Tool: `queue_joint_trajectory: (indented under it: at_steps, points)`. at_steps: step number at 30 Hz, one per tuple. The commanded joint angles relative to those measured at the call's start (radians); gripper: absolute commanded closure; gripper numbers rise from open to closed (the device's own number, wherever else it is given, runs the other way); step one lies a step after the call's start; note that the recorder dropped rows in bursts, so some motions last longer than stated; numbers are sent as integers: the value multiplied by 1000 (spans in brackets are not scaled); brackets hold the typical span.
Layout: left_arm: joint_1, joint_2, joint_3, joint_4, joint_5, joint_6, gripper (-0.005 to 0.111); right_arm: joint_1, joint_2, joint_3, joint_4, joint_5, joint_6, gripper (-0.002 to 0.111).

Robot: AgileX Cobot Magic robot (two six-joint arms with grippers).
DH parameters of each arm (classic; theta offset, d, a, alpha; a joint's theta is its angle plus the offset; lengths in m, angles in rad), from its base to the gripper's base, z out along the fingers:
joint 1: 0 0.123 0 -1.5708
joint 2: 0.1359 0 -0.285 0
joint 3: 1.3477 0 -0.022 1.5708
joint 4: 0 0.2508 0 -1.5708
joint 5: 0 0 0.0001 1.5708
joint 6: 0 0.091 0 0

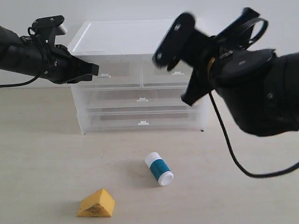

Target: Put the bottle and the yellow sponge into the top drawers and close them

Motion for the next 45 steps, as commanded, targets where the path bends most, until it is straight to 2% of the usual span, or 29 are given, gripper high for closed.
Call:
queue_joint_trajectory:
  at_steps: [1, 3, 6, 9, 12, 16, 19, 22, 24, 29, 31, 33, 37, 41, 45]
  points:
    - [-4, 0, -4, -8, -3, -1, 103, -114, -66, -15, 124, -275, 614, 96]
    - [-4, 0, -4, -8, 11, -1, 103, -157, -66, -8, 169, -380, 729, 96]
    - [-4, 0, -4, -8, 18, -1, 103, -201, -66, 43, 139, -440, 949, 96]
    - [-4, 0, -4, -27, 16, -1, 103, -266, -66, 61, 184, -592, 948, 96]
    - [-4, 0, -4, -27, 37, -1, 103, -302, -108, 78, 149, -572, 946, 96]
    - [-4, 0, -4, -32, 24, -1, 103, -323, -168, 79, 328, -686, 948, 96]
    - [-4, 0, -4, -32, 35, -1, 103, -327, -192, 51, 445, -878, 948, 96]
    - [-4, 0, -4, -32, 41, -1, 103, -382, -213, 44, 806, -1126, 925, 96]
    - [-4, 0, -4, -32, 41, -1, 103, -434, -227, 44, 972, -1312, 915, 96]
    - [-4, 0, -4, -32, 42, 1, 103, -541, -249, 44, 1239, -1580, 950, 96]
    - [-4, 0, -4, -32, 42, 1, 103, -583, -251, 44, 1247, -1643, 926, 96]
    - [-4, 0, -4, -32, 42, 5, 103, -635, -252, 44, 1182, -1720, 790, 96]
    - [-4, 0, -4, -32, 48, 5, 103, -701, -259, 42, 899, -1670, 492, 96]
    - [-4, 0, -4, -32, 48, 5, 103, -679, -287, 42, 656, -1366, 333, 96]
    - [-4, 0, -4, -32, 40, 16, 103, -647, -312, 40, 596, -1132, 215, 96]
